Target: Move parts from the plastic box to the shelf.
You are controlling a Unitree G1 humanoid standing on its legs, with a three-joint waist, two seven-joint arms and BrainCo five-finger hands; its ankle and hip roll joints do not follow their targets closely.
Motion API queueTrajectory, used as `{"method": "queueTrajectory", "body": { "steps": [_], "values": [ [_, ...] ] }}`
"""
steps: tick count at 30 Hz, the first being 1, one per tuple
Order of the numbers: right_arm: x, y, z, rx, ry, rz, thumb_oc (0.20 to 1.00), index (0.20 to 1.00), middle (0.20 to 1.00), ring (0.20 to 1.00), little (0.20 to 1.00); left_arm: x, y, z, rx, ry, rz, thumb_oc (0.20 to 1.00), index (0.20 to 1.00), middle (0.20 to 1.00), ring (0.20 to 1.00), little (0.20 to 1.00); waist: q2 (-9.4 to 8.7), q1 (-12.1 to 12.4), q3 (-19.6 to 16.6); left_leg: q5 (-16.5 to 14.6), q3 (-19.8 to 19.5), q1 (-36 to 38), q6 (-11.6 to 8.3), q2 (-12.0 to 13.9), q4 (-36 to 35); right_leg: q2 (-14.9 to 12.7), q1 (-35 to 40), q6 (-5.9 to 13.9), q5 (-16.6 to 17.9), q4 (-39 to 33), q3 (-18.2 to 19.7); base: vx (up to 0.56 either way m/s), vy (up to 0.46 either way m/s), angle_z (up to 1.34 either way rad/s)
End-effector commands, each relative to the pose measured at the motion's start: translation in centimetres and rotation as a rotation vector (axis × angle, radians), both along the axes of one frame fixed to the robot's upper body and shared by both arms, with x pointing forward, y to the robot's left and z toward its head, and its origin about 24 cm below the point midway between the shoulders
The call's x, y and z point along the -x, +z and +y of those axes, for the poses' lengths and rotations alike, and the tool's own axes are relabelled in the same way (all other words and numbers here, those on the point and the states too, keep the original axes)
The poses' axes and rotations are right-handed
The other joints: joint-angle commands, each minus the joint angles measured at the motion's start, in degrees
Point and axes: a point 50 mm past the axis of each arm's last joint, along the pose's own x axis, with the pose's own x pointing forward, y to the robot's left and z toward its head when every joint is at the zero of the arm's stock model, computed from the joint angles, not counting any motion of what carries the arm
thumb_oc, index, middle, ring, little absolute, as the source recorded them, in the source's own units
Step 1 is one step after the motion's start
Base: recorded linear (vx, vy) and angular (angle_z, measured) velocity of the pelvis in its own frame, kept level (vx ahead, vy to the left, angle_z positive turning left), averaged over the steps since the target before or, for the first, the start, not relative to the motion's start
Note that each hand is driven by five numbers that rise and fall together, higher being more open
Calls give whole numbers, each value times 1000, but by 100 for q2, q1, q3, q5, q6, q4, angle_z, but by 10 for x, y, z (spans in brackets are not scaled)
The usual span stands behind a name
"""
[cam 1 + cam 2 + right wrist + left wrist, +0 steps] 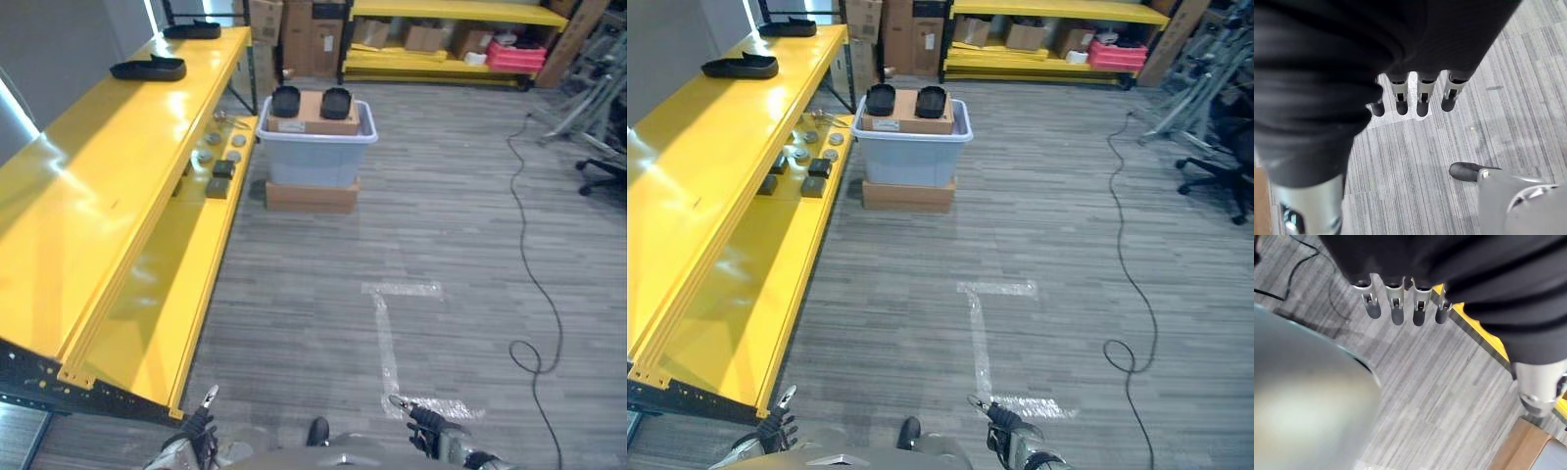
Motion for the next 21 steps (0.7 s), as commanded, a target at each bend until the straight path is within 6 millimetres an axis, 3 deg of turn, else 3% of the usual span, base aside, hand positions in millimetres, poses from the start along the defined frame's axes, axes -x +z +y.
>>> {"method": "queueTrajectory", "body": {
  "steps": [1,2,3,4,7,9,12,14,16,18,19,21],
  "values": [
    [-3,8,-22,56,-45,-18,1000,1000,1000,1000,1000,-14,6,7,-34,-21,-52,1000,1000,1000,1000,1000,-180,37,597,-164,-167,580,-31,99,-2275,-522,284,1245,436,-344,365,464,46,-7],
    [-6,8,-20,59,-38,-20,1000,1000,1000,1000,1000,-14,6,9,-34,-11,-54,1000,1000,1000,1000,1000,-94,137,605,81,-21,552,-75,-203,-3551,-405,424,1296,347,-365,417,625,120,-3],
    [-8,8,-18,66,-33,-20,1000,1000,1000,1000,1000,-12,6,10,-35,-7,-48,1000,1000,1000,1000,1000,26,249,615,383,10,500,-148,-307,-4423,-276,559,1333,272,-349,489,877,211,-25],
    [-11,9,-17,71,-29,-26,1000,1000,1000,1000,1000,-5,4,10,-35,-7,-33,1000,1000,1000,1000,1000,259,456,547,1225,4,243,-302,-305,-5620,2,816,1311,164,-368,628,727,159,-39],
    [-17,12,-17,68,-13,-50,1000,1000,1000,1000,1000,0,4,13,-39,1,-32,1000,1000,1000,1000,1000,341,658,568,1596,-15,-31,-406,-338,-5788,140,1085,1242,-17,-313,703,501,92,-76],
    [-28,14,-11,57,22,-84,1000,1000,1000,1000,1000,3,4,15,-49,43,-39,1000,1000,1000,1000,1000,313,836,500,1430,-218,-118,-263,-469,-5463,130,1082,1240,-307,-6,750,395,100,-53],
    [-35,15,-2,24,31,-111,1000,1000,1000,1000,1000,8,3,20,-68,71,-33,1000,1000,1000,1000,1000,226,994,378,1102,-151,-204,-78,-596,-5091,54,1366,1278,-769,354,779,373,94,-89],
    [-38,14,8,-11,12,-133,1000,1000,1000,1000,1000,9,3,21,-91,37,-21,1000,1000,1000,1000,1000,106,1106,203,707,-33,170,302,-796,-5208,-269,1432,1546,-474,1303,390,423,165,-40],
    [-40,14,11,-18,14,-146,1000,1000,1000,1000,1000,10,2,21,-97,17,-15,1000,1000,1000,1000,1000,152,1141,131,601,-66,274,436,-832,-5249,-372,1279,1672,-267,2013,281,332,188,-21],
    [-46,15,25,-30,30,-160,1000,1000,1000,1000,1000,11,3,23,-107,2,-7,1000,1000,1000,1000,1000,281,1089,153,174,-137,616,703,-904,-5159,-975,448,1736,-34,3689,68,427,239,-13],
    [-50,17,29,-35,44,-175,1000,1000,1000,1000,1000,6,5,26,-102,4,-19,1000,1000,1000,1000,1000,367,1004,200,98,-202,695,775,-812,-5093,-1075,-120,1595,16,3506,-134,354,91,-11],
    [-53,19,30,-35,50,-188,1000,1000,1000,1000,1000,0,7,28,-100,5,-27,1000,1000,1000,1000,1000,372,913,273,-9,-343,874,734,-803,-5039,-1119,-441,1579,98,2984,-228,239,-80,-2]
  ]
}}
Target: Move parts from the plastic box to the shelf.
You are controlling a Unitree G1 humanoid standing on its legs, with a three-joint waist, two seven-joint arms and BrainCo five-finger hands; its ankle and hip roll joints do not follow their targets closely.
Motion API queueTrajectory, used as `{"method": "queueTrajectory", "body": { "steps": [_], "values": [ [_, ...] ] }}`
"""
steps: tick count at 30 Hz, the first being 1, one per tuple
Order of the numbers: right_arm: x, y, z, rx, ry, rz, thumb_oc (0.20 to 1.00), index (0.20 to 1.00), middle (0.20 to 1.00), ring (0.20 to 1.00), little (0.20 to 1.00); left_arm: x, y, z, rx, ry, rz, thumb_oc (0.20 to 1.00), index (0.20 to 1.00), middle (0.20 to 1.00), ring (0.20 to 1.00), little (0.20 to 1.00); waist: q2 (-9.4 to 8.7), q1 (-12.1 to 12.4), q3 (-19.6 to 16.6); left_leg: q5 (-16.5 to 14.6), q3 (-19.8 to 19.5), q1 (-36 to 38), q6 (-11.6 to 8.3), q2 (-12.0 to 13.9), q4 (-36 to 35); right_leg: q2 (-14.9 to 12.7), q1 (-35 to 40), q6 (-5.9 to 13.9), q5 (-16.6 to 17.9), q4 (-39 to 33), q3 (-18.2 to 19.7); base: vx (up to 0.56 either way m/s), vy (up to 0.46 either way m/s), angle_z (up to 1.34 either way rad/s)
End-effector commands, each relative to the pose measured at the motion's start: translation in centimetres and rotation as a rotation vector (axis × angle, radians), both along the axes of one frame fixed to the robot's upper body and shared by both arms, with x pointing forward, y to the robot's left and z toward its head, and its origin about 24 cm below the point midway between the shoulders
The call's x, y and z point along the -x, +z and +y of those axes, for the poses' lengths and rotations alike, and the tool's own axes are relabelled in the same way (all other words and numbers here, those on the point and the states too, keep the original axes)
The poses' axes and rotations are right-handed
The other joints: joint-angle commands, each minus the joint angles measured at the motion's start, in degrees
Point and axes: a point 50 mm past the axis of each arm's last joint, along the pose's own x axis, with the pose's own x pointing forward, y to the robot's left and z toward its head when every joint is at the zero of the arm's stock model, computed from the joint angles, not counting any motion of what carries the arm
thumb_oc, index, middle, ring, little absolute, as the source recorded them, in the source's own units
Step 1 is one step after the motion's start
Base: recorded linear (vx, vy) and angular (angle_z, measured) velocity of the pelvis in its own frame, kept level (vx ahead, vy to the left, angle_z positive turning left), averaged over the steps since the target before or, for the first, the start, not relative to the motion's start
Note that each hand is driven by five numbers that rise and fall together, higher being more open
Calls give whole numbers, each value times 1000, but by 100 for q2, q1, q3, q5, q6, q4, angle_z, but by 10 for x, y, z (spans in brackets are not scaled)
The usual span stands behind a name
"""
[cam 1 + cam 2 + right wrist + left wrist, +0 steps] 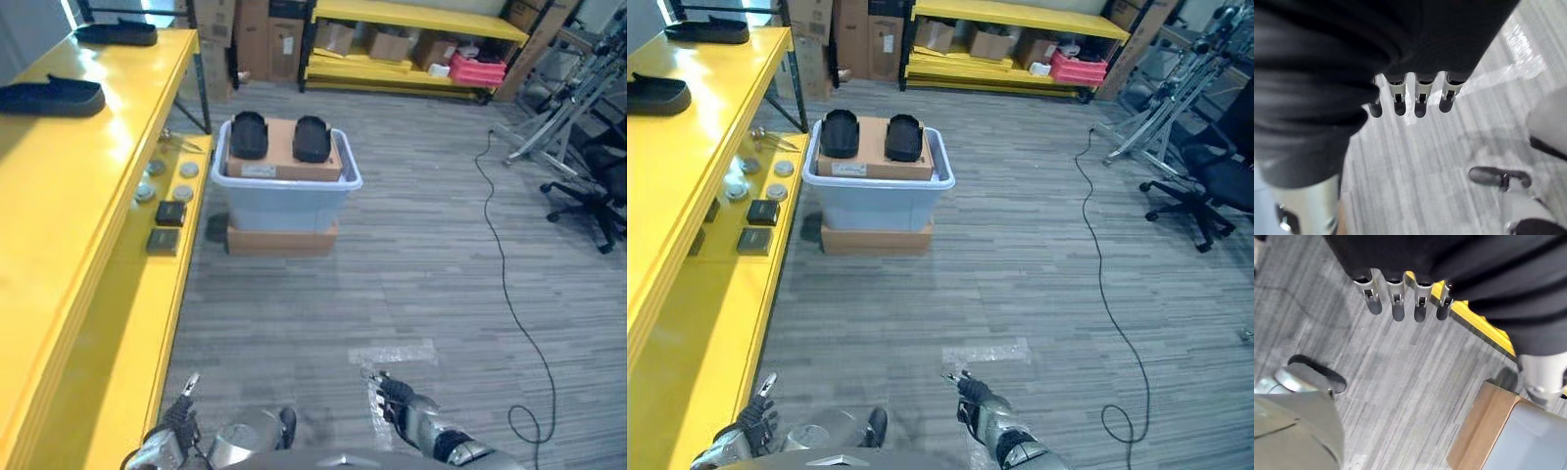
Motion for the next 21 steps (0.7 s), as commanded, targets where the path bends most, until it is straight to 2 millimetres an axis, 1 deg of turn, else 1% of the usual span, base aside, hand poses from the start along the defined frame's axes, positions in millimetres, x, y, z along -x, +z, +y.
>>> {"method": "queueTrajectory", "body": {
  "steps": [1,2,3,4,6,7,8,9,10,11,13,14,15,16,17,18,19,21],
  "values": [
    [-1,4,-19,21,-73,-16,1000,1000,1000,1000,1000,4,1,5,1,7,7,1000,1000,1000,1000,1000,125,63,88,-174,-369,-251,134,140,159,133,60,139,1322,-2781,-180,259,-138,38],
    [-1,4,-19,20,-77,-19,1000,1000,1000,1000,1000,3,1,5,-1,5,8,1000,1000,1000,1000,1000,103,28,111,-228,-411,-189,115,130,173,116,15,164,1411,-3057,-165,453,-258,46],
    [-3,6,-24,20,-81,-24,1000,1000,1000,1000,1000,2,1,6,-4,-1,9,1000,1000,1000,1000,1000,-22,-120,184,-475,-521,2,49,85,234,-4,-147,336,1837,-4092,16,429,-246,30],
    [-4,7,-26,19,-83,-28,1000,1000,1000,1000,1000,2,1,6,-5,-5,8,1000,1000,1000,1000,1000,-73,-181,191,-537,-565,39,32,63,241,-59,-205,397,1988,-4383,79,493,-303,-18],
    [-2,8,-33,14,-98,-31,1000,1000,1000,1000,1000,4,1,5,-11,-20,6,1000,1000,1000,1000,1000,-197,-306,238,-829,-717,273,-61,111,291,-349,-237,588,2302,-5491,314,558,-338,-2],
    [0,7,-36,9,-111,-32,1000,1000,1000,1000,1000,7,0,6,-14,-30,9,1000,1000,1000,1000,1000,-223,-346,254,-991,-818,448,-119,204,303,-534,-226,681,2501,-5992,431,736,-434,38],
    [2,6,-38,6,-119,-34,1000,1000,1000,1000,1000,11,0,8,-19,-41,11,1000,1000,1000,1000,1000,-240,-348,269,-1113,-884,577,-173,311,329,-678,-235,738,2611,-6118,462,655,-401,64],
    [4,6,-38,5,-121,-35,1000,1000,1000,1000,1000,14,0,9,-23,-48,13,1000,1000,1000,1000,1000,-238,-338,281,-1207,-923,655,-212,399,384,-733,-235,751,2643,-6070,471,629,-398,90],
    [5,6,-42,7,-117,-34,1000,1000,1000,1000,1000,18,0,10,-19,-50,18,1000,1000,1000,1000,1000,-240,-341,243,-1274,-982,792,-309,596,377,-686,-98,779,2526,-6069,530,760,-491,85],
    [5,7,-46,14,-116,-28,1000,1000,1000,1000,1000,21,-2,7,2,-26,19,1000,1000,1000,1000,1000,-272,-355,121,-1343,-1052,941,-509,862,356,-620,150,785,2349,-6030,535,770,-478,63],
    [6,5,-47,24,-114,-14,1000,1000,1000,1000,1000,24,-4,4,41,10,25,1000,1000,1000,1000,1000,-333,-358,21,-1435,-1067,1118,-655,1086,417,-564,198,737,2231,-5701,555,585,-372,62],
    [5,6,-47,29,-109,-16,1000,1000,1000,1000,1000,25,-5,3,50,16,20,1000,1000,1000,1000,1000,-343,-356,1,-1419,-1058,1169,-702,1186,464,-532,187,706,2189,-5558,549,419,-308,75],
    [4,6,-47,31,-111,-18,1000,1000,1000,1000,1000,25,-5,0,52,23,8,1000,1000,1000,1000,1000,-354,-363,-28,-1116,-990,1217,-827,1461,593,-420,200,591,2085,-5377,475,261,-206,56],
    [4,6,-48,32,-111,-18,1000,1000,1000,1000,1000,25,-5,0,52,23,8,1000,1000,1000,1000,1000,-346,-364,-27,-1118,-992,1223,-832,1471,590,-411,205,588,2081,-5376,470,322,-324,36],
    [2,8,-51,54,-106,-14,1000,1000,1000,1000,1000,28,-7,-3,73,69,7,1000,1000,1000,1000,1000,-365,-351,-38,-528,-937,1046,-937,1783,981,-207,322,395,1927,-5309,370,251,-295,19],
    [2,8,-52,63,-105,-10,1000,1000,1000,1000,1000,29,-7,-3,71,81,4,1000,1000,1000,1000,1000,-374,-343,-34,-402,-942,967,-946,1829,1115,-158,363,349,1896,-5320,349,318,-407,23],
    [3,8,-53,75,-103,0,1000,1000,1000,1000,1000,28,-7,-4,67,83,0,1000,1000,1000,1000,1000,-400,-311,-6,-147,-971,740,-951,1862,1480,-73,475,255,1848,-5373,323,188,-303,47],
    [6,8,-60,114,-102,15,1000,1000,1000,1000,1000,22,-6,-7,55,45,-3,1000,1000,1000,1000,1000,-429,-250,84,226,-1022,107,-972,1864,2377,121,731,34,1760,-5532,215,188,-337,7]
  ]
}}
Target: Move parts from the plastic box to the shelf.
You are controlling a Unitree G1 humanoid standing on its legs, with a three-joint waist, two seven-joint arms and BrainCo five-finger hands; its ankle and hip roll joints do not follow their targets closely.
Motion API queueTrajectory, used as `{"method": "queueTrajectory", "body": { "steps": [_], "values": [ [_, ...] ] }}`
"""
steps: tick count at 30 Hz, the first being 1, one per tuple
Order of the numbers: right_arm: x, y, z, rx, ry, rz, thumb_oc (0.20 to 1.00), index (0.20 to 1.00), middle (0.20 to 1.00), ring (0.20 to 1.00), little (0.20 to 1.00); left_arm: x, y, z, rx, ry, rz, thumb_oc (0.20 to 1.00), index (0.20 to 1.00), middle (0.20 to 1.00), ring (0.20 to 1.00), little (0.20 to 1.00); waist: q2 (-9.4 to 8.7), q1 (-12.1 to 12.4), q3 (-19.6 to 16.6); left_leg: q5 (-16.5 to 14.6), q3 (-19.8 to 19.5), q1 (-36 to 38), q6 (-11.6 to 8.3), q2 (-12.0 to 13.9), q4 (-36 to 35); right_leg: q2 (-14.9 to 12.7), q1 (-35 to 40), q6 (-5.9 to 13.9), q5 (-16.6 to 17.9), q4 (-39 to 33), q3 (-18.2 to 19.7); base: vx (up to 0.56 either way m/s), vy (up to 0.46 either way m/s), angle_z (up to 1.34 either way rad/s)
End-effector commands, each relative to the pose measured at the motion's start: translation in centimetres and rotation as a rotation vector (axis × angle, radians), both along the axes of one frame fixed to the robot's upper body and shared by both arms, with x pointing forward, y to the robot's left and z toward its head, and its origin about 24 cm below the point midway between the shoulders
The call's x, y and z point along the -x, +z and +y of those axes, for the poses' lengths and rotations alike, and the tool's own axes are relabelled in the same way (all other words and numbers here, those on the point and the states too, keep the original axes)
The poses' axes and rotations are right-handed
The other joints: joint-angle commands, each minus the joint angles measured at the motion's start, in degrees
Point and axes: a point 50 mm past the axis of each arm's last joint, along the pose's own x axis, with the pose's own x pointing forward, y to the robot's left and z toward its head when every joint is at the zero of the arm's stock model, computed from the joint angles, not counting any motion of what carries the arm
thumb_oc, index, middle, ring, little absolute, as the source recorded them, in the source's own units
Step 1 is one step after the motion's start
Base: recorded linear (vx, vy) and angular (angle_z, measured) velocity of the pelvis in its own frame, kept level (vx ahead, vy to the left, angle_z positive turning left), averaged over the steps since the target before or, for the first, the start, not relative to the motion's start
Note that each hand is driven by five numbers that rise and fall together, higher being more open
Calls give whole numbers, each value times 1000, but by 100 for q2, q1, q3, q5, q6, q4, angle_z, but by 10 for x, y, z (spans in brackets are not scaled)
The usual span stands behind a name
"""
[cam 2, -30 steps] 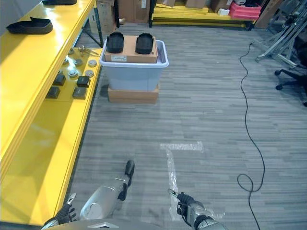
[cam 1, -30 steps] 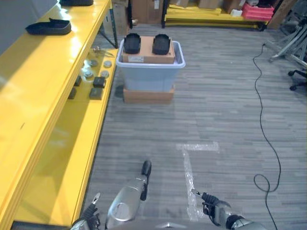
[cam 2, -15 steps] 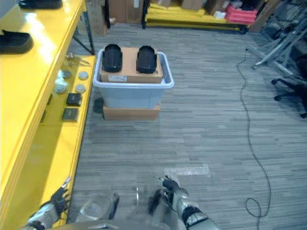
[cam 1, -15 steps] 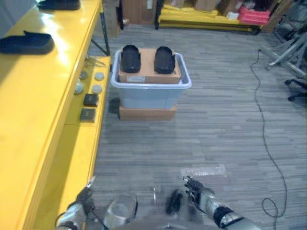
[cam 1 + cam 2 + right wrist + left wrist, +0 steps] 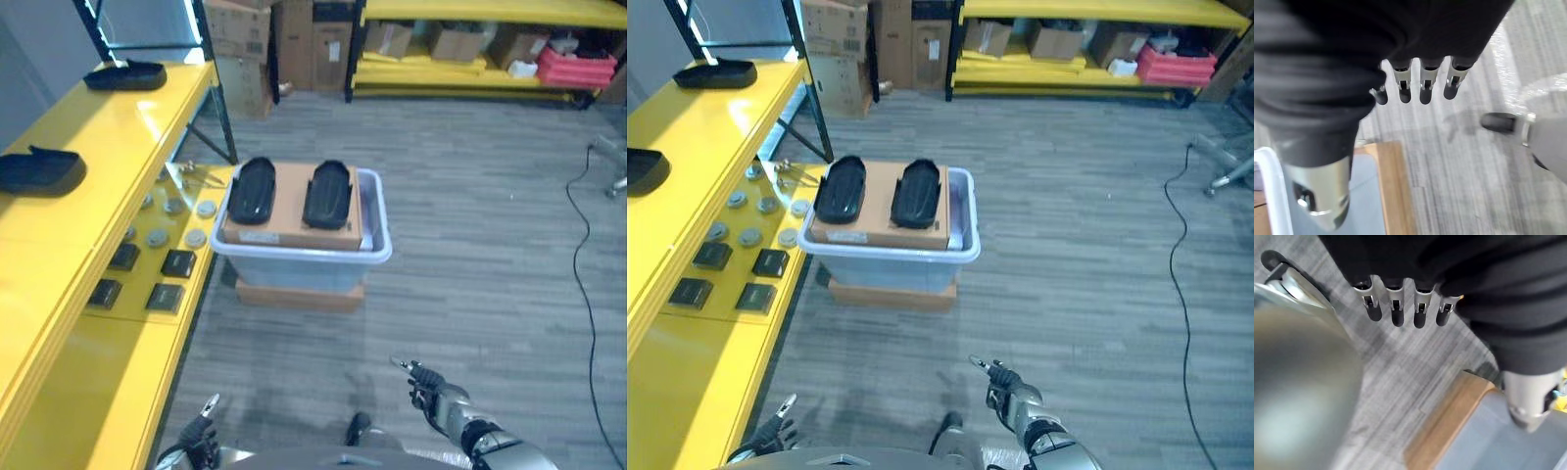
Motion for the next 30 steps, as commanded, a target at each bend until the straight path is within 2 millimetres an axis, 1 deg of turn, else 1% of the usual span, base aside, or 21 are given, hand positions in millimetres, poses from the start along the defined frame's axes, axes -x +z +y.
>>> {"method": "queueTrajectory", "body": {
  "steps": [1,2,3,4,6,9,12,15,18,19,20,21,22,23,24,25,26,27,28,29,30],
  "values": [
    [11,-4,-5,32,-31,24,1000,1000,1000,1000,1000,-13,6,12,-74,-75,-24,1000,1000,1000,1000,1000,-339,228,268,-940,-187,-1169,96,218,521,-183,228,740,132,-1029,81,214,-268,0],
    [15,-4,-14,44,-58,31,1000,1000,1000,1000,1000,-15,5,9,-74,-77,-16,1000,1000,1000,1000,1000,-243,313,350,-1174,-9,-1342,149,-124,347,-47,388,733,70,-1179,-19,268,-126,19],
    [20,-6,-16,55,-66,55,1000,1000,1000,1000,1000,-15,5,10,-87,-71,-1,1000,1000,1000,1000,1000,-158,342,353,-1176,276,-1256,171,-443,-740,13,544,796,91,-1341,-197,281,-31,36],
    [23,-7,-17,62,-75,60,1000,1000,1000,1000,1000,-14,5,11,-87,-73,8,1000,1000,1000,1000,1000,-88,368,360,-1111,394,-1229,141,-502,-1182,71,659,820,100,-1416,-247,211,64,-1],
    [29,-10,-17,61,-96,77,1000,1000,1000,1000,1000,-11,3,12,-85,-74,32,1000,1000,1000,1000,1000,3,363,330,-777,516,-1380,62,-645,-1791,164,841,849,92,-1571,-275,156,89,8],
    [34,-14,-11,46,-107,91,1000,1000,1000,1000,1000,-7,2,12,-89,-71,64,1000,1000,1000,1000,1000,22,342,262,-804,622,-1381,125,-689,-2115,170,907,863,55,-1632,-292,113,109,-2],
    [37,-17,-4,30,-91,78,1000,1000,1000,1000,1000,-7,1,12,-100,-61,65,1000,1000,1000,1000,1000,40,306,186,-844,444,-1176,173,-762,-2377,217,863,855,-15,-1601,-222,59,88,-42],
    [38,-18,0,21,-83,65,1000,1000,1000,1000,1000,-7,1,11,-104,-84,62,1000,1000,1000,1000,1000,63,243,125,-857,399,-987,203,-784,-2557,224,850,855,-61,-1537,-174,85,110,-1],
    [34,-16,4,-2,-93,18,1000,1000,1000,1000,1000,-5,1,11,-110,-137,62,1000,1000,1000,1000,1000,126,210,74,-932,297,-828,304,-841,-2659,208,765,863,-227,-1206,-46,74,121,3],
    [33,-15,4,-8,-93,4,1000,1000,1000,1000,1000,-4,1,11,-112,-151,63,1000,1000,1000,1000,1000,144,204,71,-956,269,-813,352,-869,-2669,212,705,863,-301,-1021,-35,52,108,-15],
    [31,-14,9,-18,-72,-21,1000,1000,1000,1000,1000,-2,2,13,-115,-165,66,1000,1000,1000,1000,1000,228,155,113,-1017,225,-758,483,-878,-2640,148,311,927,-403,-168,3,27,96,-30],
    [29,-14,10,-21,-70,-31,1000,1000,1000,1000,1000,-1,2,15,-119,-169,62,1000,1000,1000,1000,1000,282,115,156,-1029,197,-734,551,-864,-2626,132,66,966,-350,304,88,-4,70,-48],
    [23,-11,13,-28,-65,-58,1000,1000,1000,1000,1000,0,3,17,-134,-175,48,1000,1000,1000,1000,1000,331,50,251,-1083,166,-731,684,-883,-2562,-8,-386,1055,-198,838,297,-41,-9,-54],
    [18,-8,15,-32,-58,-78,1000,1000,1000,1000,1000,-3,4,18,-137,-168,40,1000,1000,1000,1000,1000,325,28,311,-1146,160,-767,732,-912,-2498,-182,-548,1127,-65,808,378,-51,-109,-46],
    [12,-5,15,-31,-54,-102,1000,1000,1000,1000,1000,-9,6,20,-137,-155,28,1000,1000,1000,1000,1000,292,13,378,-1226,143,-818,738,-947,-2424,-402,-597,1197,109,477,446,-40,-201,-25],
    [8,-2,15,-35,-55,-124,1000,1000,1000,1000,1000,-15,9,23,-136,-146,17,1000,1000,1000,1000,1000,269,12,420,-1274,123,-855,718,-936,-2370,-526,-534,1239,167,146,486,-8,-279,8],
    [3,0,15,-46,-59,-147,1000,1000,1000,1000,1000,-20,11,26,-133,-131,6,1000,1000,1000,1000,1000,225,4,464,-1336,93,-867,708,-916,-2329,-641,-523,1306,357,-113,572,32,-311,47],
    [1,1,15,-65,-70,-165,1000,1000,1000,1000,1000,-22,12,29,-132,-105,-4,1000,1000,1000,1000,1000,185,-11,501,-1393,74,-854,684,-848,-2318,-699,-534,1368,485,-256,631,73,-311,87],
    [-1,2,16,-82,-74,-185,1000,1000,1000,1000,1000,-24,13,30,-128,-68,-11,1000,1000,1000,1000,1000,171,-27,521,-1412,74,-816,645,-750,-2337,-698,-496,1406,491,-347,630,79,-297,70],
    [-4,5,16,-86,-65,-207,1000,1000,1000,1000,1000,-25,13,30,-117,-18,-18,1000,1000,1000,1000,1000,145,-45,497,-1377,128,-765,549,-581,-2433,-668,-367,1435,396,-501,535,62,-233,28],
    [-5,6,16,-74,-59,-219,1000,1000,1000,1000,1000,-26,13,29,-107,10,-21,1000,1000,1000,1000,1000,126,-51,481,-1357,171,-754,499,-503,-2475,-655,-305,1436,355,-571,478,61,-235,-3]
  ]
}}
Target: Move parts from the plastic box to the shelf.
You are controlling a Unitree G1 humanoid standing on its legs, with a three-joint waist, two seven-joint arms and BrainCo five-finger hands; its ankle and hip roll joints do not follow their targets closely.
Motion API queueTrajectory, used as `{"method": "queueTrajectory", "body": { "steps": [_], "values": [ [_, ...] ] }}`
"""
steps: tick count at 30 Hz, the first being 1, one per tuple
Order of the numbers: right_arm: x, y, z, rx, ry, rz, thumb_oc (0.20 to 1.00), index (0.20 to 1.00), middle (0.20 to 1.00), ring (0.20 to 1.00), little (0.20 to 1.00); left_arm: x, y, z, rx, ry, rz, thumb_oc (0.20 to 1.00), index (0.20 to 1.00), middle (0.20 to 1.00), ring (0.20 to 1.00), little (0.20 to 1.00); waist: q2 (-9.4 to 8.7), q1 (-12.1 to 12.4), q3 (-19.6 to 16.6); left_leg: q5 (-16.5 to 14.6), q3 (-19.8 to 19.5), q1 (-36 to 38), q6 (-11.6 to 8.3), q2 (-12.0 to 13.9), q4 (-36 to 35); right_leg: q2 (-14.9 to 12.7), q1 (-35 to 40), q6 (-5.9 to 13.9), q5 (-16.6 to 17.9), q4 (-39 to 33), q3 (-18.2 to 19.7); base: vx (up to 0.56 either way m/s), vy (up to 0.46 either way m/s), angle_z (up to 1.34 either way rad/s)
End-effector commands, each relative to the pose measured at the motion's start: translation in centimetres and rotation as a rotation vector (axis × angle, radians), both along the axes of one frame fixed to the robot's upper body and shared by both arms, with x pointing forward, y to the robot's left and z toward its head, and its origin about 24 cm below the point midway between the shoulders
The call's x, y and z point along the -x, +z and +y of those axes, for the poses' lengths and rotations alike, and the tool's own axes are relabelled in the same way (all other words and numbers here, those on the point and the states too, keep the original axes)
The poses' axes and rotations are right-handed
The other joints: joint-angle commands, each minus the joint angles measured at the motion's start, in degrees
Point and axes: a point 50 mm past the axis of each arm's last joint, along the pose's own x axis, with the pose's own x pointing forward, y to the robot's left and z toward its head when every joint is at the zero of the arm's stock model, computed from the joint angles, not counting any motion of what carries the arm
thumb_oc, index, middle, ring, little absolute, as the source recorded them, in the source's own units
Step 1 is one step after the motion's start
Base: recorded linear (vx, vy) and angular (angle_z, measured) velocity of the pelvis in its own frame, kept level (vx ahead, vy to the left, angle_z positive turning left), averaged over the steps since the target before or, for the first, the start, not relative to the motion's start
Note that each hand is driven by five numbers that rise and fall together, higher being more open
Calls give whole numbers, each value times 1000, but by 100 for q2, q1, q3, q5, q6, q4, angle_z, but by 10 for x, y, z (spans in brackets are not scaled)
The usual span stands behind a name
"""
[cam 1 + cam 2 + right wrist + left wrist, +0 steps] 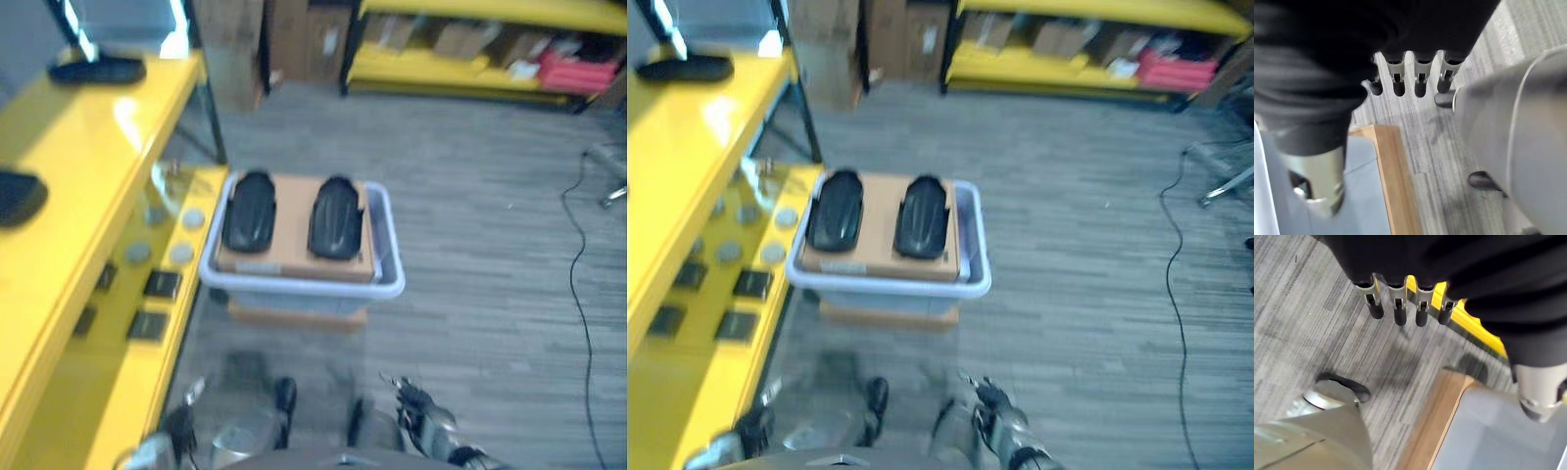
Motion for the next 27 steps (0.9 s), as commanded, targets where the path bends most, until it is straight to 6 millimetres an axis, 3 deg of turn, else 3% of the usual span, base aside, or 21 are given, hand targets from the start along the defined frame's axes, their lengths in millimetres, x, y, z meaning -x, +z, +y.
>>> {"method": "queueTrajectory", "body": {
  "steps": [1,5,9,16,24,26,27],
  "values": [
    [-17,19,-17,43,22,-160,1000,1000,1000,1000,1000,9,-6,-13,82,164,-16,1000,1000,1000,1000,1000,265,-14,-232,-82,-215,484,-421,966,-776,557,927,-74,829,-836,-707,94,-232,5],
    [1,9,-13,-3,36,-112,1000,1000,1000,1000,1000,13,-10,-25,65,128,10,1000,1000,1000,1000,1000,137,7,-279,279,119,514,-770,1489,-1000,787,1431,-242,682,-1239,-1178,122,-235,62],
    [21,5,-28,-36,-75,-107,1000,1000,1000,1000,1000,12,-11,-32,44,9,19,1000,1000,1000,1000,1000,212,-117,-316,618,692,472,-958,1793,-1201,841,1707,-302,654,-1474,-1692,73,-66,72],
    [17,13,-44,-1,-137,-186,1000,1000,1000,1000,1000,17,-12,-29,10,3,28,1000,1000,1000,1000,1000,353,-155,-307,652,410,488,-919,1576,-1440,777,1613,-265,608,-1364,-1596,27,71,18],
    [11,18,-42,-7,-156,-228,1000,1000,1000,1000,1000,24,-13,-27,-1,3,30,1000,1000,1000,1000,1000,405,-147,-323,634,392,595,-887,1508,-1561,742,1633,-219,637,-1391,-1541,32,36,1],
    [-25,53,-49,167,-261,-419,1000,1000,1000,1000,1000,30,-14,-32,-13,-21,40,1000,1000,1000,1000,1000,435,-40,-292,602,300,659,-861,1467,-1560,689,1713,-178,665,-1402,-1537,109,56,-2],
    [-33,62,-50,203,-270,-454,1000,1000,1000,1000,1000,32,-14,-32,-15,-20,44,1000,1000,1000,1000,1000,437,-27,-290,594,282,653,-856,1463,-1552,681,1711,-175,662,-1395,-1540,55,28,0]
  ]
}}
